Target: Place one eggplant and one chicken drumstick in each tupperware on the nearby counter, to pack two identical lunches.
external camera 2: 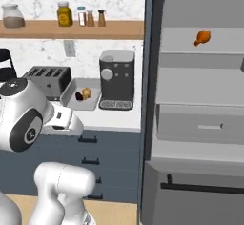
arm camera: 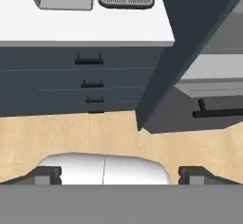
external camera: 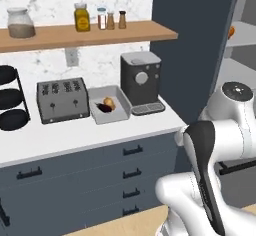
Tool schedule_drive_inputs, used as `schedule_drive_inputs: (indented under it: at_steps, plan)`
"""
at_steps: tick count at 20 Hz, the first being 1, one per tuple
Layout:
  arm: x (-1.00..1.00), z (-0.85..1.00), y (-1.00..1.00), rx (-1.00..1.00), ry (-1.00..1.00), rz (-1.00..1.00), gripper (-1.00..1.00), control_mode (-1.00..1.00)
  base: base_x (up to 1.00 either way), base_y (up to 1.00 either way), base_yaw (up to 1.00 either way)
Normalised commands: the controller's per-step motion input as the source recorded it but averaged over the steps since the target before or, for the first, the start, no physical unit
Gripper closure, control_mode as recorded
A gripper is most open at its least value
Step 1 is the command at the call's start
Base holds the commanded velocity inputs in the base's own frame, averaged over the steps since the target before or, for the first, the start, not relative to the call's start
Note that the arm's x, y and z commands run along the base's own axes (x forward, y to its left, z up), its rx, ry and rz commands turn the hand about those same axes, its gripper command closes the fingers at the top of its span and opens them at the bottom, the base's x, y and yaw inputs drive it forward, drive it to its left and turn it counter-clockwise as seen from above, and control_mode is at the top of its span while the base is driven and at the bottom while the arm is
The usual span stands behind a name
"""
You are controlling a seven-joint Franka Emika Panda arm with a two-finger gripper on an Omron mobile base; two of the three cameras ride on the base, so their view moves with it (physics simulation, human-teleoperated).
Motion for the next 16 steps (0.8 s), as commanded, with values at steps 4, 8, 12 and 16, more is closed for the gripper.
schedule_drive_inputs:
  at_steps: [4, 8, 12, 16]
  plan:
    - [0.00, 0.00, 0.00, 0.00, 0.00, 0.00, -1.00, 1.00, 0.20, -1.00, 0.00]
    - [0.00, 0.00, 0.00, 0.00, 0.00, 0.00, -1.00, 1.00, 0.11, -1.00, 0.00]
    - [0.00, 0.00, 0.00, 0.00, 0.00, 0.00, -1.00, 1.00, 0.11, -1.00, 0.07]
    - [0.00, 0.00, 0.00, 0.00, 0.00, 0.00, -1.00, 1.00, 0.21, -0.56, 0.13]
